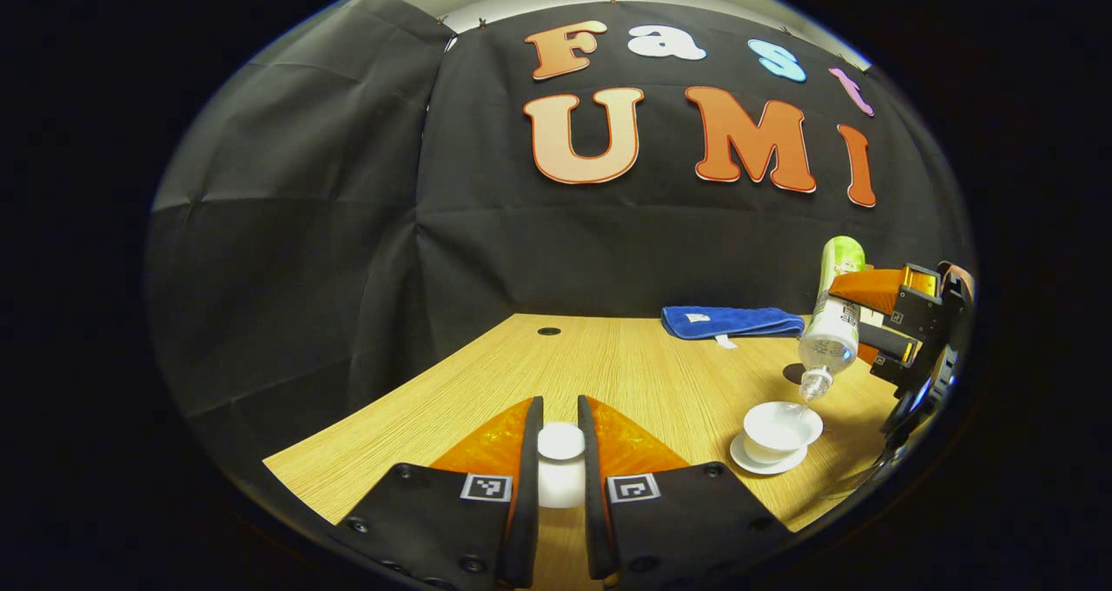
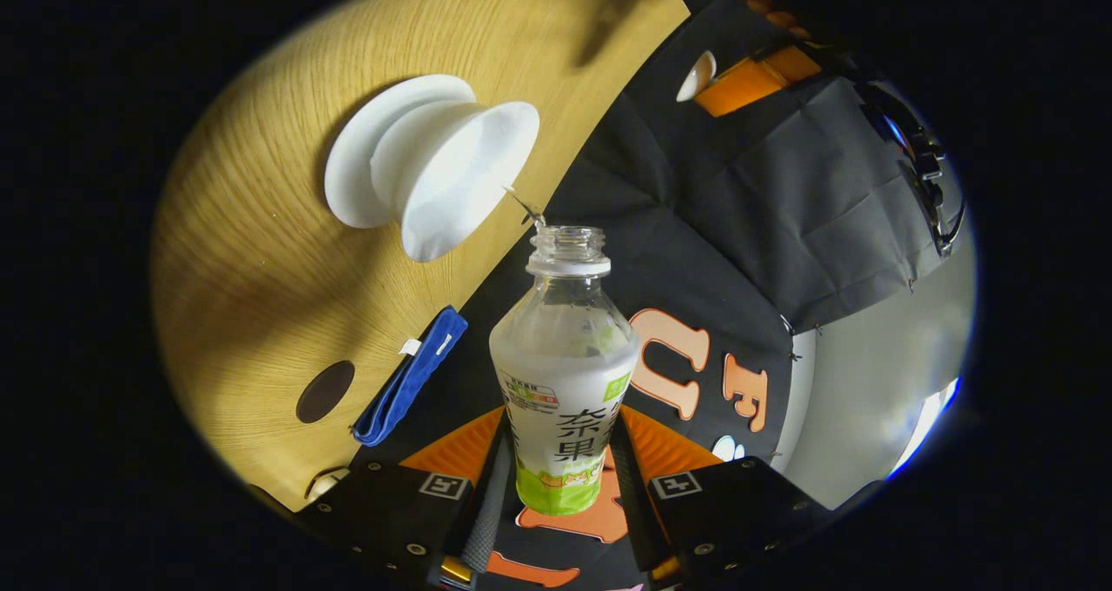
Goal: Open the teacup lid with one hand, grasp the water bottle and pour water into the teacup with the other hand; after pouring, place the water bottle on the coaster and then close the teacup lid.
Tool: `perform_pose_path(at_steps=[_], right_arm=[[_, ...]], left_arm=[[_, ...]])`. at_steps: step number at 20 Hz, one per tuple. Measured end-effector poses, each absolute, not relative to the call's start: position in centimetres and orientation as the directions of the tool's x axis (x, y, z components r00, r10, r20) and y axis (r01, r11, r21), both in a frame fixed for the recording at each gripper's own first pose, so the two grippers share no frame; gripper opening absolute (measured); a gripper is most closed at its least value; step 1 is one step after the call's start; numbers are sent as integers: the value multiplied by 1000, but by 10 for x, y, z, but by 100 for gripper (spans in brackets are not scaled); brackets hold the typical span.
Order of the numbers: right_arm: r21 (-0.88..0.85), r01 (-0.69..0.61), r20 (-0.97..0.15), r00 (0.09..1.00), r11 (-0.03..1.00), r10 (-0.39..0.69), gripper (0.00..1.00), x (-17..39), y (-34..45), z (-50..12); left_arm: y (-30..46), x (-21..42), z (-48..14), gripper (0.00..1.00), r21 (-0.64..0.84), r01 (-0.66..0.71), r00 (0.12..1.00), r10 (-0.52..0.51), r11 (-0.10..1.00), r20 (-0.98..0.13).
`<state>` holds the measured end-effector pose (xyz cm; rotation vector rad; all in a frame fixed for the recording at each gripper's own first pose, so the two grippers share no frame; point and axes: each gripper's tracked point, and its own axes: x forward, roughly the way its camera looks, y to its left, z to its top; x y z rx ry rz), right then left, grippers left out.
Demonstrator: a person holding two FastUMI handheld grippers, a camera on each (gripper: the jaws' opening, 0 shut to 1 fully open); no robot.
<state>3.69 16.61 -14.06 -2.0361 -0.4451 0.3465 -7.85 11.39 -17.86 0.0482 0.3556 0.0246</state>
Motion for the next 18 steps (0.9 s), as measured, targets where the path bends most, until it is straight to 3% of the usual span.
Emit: perform_pose_path(at_steps=[3, 5, 12, 15, 18], right_arm=[[-870, 177, -70, 880, -460, 470, 65, 37, 167, -139], [-880, 164, -73, 881, -446, 468, 61, 37, 166, -141], [-950, 22, -112, 907, -310, 405, 62, 41, 154, -154], [-980, -104, -161, 914, -169, 371, 62, 48, 141, -167], [-990, -140, -125, 933, 18, 336, 63, 53, 133, -169]], left_arm=[[111, -79, -176, 26, 53, -12, 938, 30, 998, -345], [110, -79, -174, 26, 53, -13, 940, 30, 999, -340], [103, -76, -175, 26, 44, 3, 943, 11, 999, -333], [97, -76, -175, 26, 16, 16, 946, -10, 1000, -325], [91, -74, -181, 26, 0, 24, 941, -22, 1000, -337]])
